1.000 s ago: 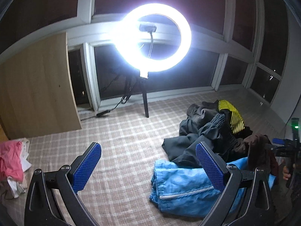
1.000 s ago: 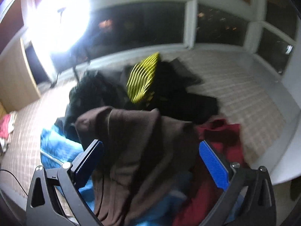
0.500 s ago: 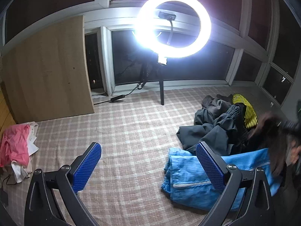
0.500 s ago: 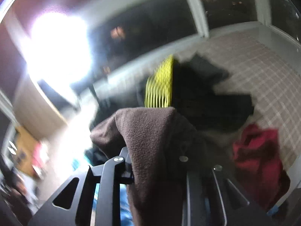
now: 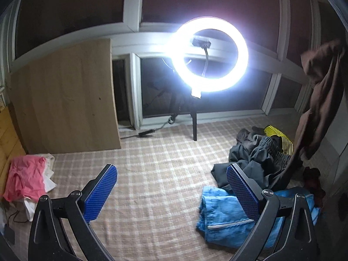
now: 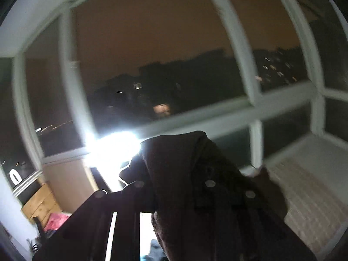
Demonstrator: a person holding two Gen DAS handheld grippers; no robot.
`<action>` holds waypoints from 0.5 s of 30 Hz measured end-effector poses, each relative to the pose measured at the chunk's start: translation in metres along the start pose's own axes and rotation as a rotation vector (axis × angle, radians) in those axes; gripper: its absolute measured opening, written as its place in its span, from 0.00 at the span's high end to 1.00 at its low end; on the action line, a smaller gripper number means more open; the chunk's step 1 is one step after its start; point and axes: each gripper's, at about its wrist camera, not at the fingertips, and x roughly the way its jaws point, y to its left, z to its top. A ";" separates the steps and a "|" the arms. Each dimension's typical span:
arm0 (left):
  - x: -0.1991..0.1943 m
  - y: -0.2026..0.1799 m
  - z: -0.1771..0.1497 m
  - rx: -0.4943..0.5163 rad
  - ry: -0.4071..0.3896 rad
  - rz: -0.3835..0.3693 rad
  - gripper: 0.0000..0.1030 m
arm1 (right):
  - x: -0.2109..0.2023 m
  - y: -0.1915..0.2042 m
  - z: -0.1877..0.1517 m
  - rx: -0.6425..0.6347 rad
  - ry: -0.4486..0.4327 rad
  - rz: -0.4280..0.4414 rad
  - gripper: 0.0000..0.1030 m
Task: Fold clothes
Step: 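Grasp the brown fleece garment with the right gripper and lift it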
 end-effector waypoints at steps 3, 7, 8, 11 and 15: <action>-0.017 0.028 0.000 -0.021 -0.027 0.015 0.02 | -0.020 0.064 0.008 -0.044 -0.031 0.117 0.81; -0.044 0.075 -0.006 -0.055 -0.067 0.054 0.02 | -0.020 0.161 0.005 -0.094 0.024 0.333 0.81; -0.051 0.087 -0.007 -0.063 -0.077 0.063 0.02 | -0.014 0.186 0.000 -0.106 0.059 0.384 0.80; -0.069 0.125 -0.020 -0.085 -0.087 0.108 0.01 | 0.043 0.263 -0.058 -0.177 0.320 0.471 0.56; -0.072 0.171 -0.053 -0.102 -0.015 0.163 0.01 | 0.126 0.311 -0.191 -0.275 0.756 0.324 0.49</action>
